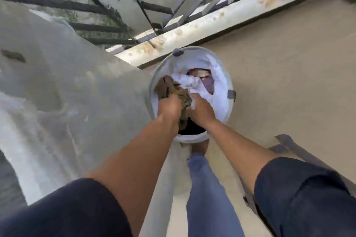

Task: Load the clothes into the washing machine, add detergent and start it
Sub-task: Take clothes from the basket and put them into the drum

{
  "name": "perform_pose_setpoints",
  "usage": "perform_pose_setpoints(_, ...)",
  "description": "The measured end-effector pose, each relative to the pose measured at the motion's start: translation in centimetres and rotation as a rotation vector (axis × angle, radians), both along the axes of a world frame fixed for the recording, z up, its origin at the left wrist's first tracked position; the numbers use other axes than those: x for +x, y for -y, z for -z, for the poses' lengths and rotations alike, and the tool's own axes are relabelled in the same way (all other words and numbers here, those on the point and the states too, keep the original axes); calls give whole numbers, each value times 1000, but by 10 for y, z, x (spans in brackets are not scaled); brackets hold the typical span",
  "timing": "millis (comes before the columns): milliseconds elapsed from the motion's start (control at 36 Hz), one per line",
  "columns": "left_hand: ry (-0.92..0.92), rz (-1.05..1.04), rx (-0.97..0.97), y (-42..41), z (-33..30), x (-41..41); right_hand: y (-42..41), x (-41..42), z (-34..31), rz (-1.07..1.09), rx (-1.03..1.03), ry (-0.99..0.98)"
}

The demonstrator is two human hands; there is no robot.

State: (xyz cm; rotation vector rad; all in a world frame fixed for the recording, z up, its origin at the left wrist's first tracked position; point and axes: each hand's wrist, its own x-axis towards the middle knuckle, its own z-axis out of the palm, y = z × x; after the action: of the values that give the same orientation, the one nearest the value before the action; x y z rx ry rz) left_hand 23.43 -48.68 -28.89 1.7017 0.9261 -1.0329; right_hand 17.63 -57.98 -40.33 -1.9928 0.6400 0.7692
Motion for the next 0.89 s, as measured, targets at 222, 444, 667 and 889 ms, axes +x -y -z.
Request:
perform_pose_setpoints(222, 24, -344, 43, -14, 45, -3, -14, 31, 81, 49, -4, -74)
perform_pose_setpoints(444, 50, -444, -3, -3, -19, 5, -2, 31, 22, 157, 59, -115)
perform_pose_setpoints(667, 76, -393, -58, -12, -41, -8, -6, 18, -6, 17, 79, -109)
perform_pose_setpoints(889, 65, -462, -53, -14, -2, -31, -33, 36, 91, 32, 45, -68)
